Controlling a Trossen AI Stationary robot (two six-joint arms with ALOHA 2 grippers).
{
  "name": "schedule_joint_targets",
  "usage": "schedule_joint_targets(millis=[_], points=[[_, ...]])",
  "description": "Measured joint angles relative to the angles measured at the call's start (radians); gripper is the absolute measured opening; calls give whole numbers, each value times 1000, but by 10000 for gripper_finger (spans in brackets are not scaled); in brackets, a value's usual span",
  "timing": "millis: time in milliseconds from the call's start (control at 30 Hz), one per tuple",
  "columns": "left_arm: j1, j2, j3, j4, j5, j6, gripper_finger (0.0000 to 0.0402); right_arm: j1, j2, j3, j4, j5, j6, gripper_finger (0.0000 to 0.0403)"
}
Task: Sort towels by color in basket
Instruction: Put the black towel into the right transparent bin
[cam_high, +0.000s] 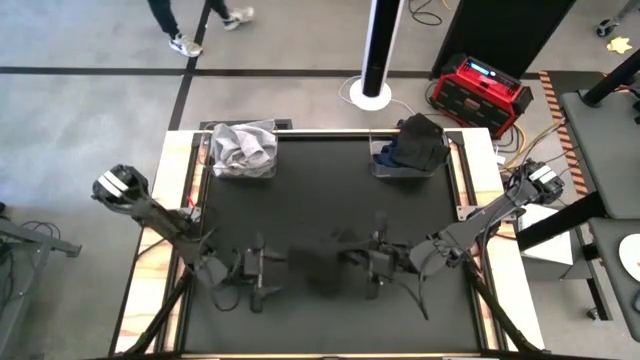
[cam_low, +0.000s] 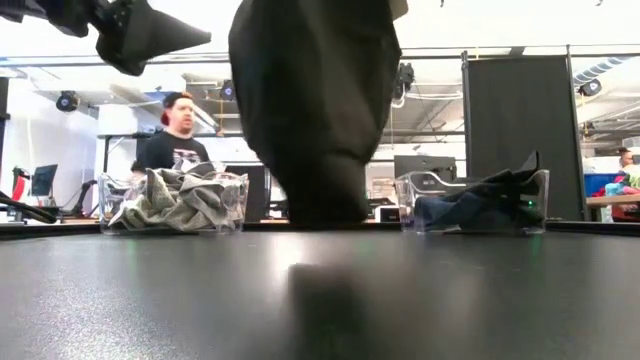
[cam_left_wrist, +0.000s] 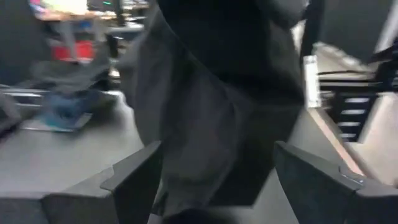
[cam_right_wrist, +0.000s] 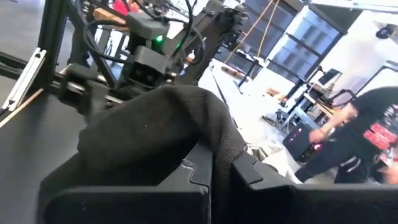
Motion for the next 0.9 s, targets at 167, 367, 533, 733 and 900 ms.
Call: schedule_joint_targets(millis=[167,367,533,733,900], points=[[1,97,-40,289,120,10,288,-2,0,0,0,27,20,9],[33,250,18,397,104,12,288,-5,0,0,0,29,46,9],[61,358,114,398,-37,82,288,-7,1,0,-1,30,56,9],[93,422,191,420,-7,120,288,-6,1,0,-1,29,64,9],[113,444,215,420,-111,132,288,-6,1,0,-1,34,85,9]])
